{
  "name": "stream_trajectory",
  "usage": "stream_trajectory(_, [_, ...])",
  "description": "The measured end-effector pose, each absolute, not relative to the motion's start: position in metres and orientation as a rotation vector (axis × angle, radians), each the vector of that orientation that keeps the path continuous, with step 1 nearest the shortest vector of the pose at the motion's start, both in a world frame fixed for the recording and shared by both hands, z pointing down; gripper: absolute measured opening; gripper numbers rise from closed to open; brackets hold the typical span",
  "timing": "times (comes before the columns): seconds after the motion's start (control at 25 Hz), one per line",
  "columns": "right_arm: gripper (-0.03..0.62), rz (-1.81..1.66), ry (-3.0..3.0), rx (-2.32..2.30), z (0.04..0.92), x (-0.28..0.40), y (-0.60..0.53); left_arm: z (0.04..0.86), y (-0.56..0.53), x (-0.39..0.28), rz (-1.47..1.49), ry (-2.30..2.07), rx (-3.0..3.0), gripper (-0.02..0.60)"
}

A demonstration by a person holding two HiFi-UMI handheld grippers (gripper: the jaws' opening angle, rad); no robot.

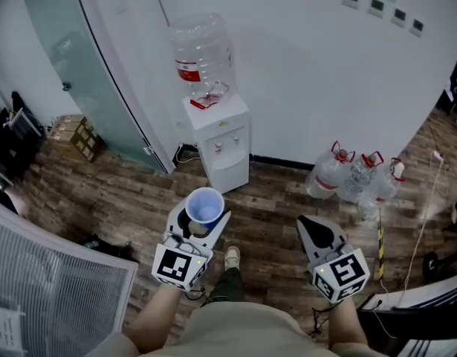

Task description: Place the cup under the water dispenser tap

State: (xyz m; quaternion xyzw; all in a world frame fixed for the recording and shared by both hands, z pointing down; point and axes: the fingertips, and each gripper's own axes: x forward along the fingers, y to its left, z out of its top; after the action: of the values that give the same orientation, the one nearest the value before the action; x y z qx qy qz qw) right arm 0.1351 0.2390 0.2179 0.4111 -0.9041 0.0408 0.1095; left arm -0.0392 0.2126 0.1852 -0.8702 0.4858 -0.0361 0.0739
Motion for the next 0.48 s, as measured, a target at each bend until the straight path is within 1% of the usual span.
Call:
stream_trajectory(0.24, [0.006, 0.147, -2.668, 1.177, 0.215, 0.103, 0.161, 0.196, 0.138, -0.052, -0.151, 1.400, -2.642, 0.281])
stream_trajectory(0.48, [0.006, 0.200, -2.681, 1.174, 0.211, 0.068, 0.068, 0.205, 0.047, -0.079, -0.163, 1.391, -2.690, 0.281])
